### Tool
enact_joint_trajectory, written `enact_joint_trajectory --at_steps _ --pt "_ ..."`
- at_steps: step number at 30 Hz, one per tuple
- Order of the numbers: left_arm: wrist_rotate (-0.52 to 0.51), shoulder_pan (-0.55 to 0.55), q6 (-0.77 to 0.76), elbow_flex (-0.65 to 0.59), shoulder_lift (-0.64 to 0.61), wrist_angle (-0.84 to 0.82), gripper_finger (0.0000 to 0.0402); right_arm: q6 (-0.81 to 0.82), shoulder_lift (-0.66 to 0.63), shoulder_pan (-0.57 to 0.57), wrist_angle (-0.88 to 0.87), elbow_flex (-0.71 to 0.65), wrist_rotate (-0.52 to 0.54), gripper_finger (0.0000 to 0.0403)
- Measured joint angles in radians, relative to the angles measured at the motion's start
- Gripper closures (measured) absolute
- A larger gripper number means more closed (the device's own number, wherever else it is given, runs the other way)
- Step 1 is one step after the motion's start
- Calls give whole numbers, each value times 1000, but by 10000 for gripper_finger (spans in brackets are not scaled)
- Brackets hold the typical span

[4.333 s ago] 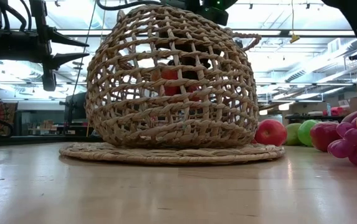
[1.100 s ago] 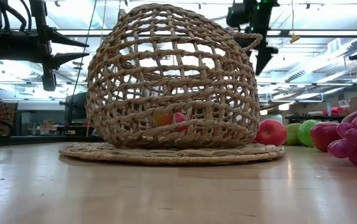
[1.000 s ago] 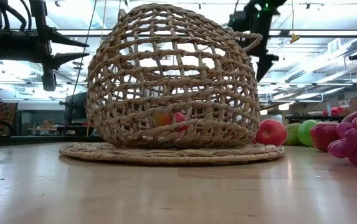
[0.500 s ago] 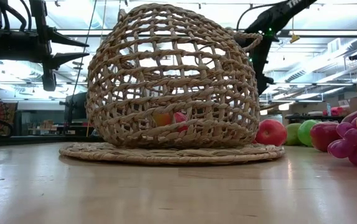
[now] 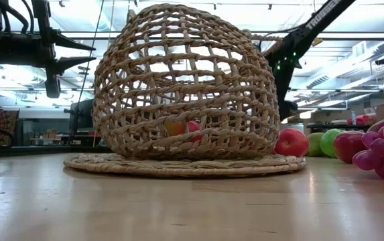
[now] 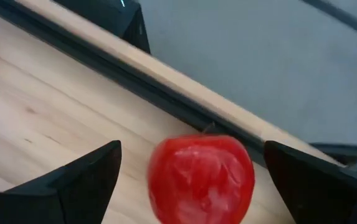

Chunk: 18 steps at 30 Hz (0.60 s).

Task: Build produce basket
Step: Put the red apple into the basket

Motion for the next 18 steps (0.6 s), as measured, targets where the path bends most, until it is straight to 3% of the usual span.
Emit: enact_joint_trajectory --at_steps 18 --pt "0 0 0 0 0 0 317 -5 83 11 -74 0 -37 5"
